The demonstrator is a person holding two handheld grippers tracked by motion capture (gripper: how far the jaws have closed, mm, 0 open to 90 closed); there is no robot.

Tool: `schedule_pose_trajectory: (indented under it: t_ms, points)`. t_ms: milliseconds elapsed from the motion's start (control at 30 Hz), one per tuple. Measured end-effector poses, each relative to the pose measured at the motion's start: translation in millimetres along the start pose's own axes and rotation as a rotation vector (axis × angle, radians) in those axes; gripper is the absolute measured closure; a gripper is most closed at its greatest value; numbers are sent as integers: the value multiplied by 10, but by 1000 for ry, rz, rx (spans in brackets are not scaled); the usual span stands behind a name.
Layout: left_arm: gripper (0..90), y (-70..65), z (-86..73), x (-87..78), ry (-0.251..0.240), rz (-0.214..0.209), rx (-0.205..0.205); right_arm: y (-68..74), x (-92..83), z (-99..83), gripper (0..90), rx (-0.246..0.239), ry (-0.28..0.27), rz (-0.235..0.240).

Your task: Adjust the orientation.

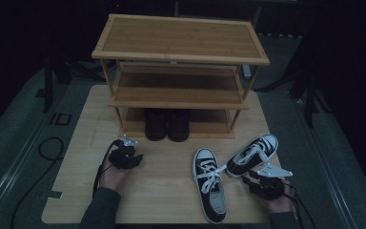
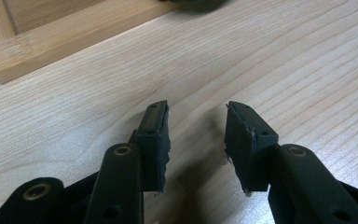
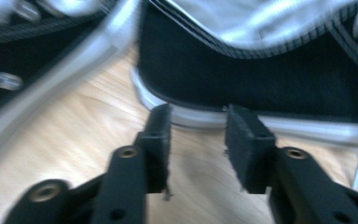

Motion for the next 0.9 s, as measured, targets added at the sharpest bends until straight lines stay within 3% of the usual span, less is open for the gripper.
schedule_pose_trajectory:
  t_ms: [333, 900]
  points:
    - [593, 3, -2, 0, -3, 8, -1, 316, -50, 228, 606, -33, -24, 65]
    - [585, 18, -11, -2, -2, 7, -6, 609, -51, 548, 508, -61, -42, 152]
Point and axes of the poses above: each handheld gripper's, and its own axes: x roughly forward along the jaws, z roughly out of its top, y roughly to its left, the point moved 5 cm from there along x, roughly forward along the jaws, and after that the axes turned 11 degrees about z, right-handed, at the moved point
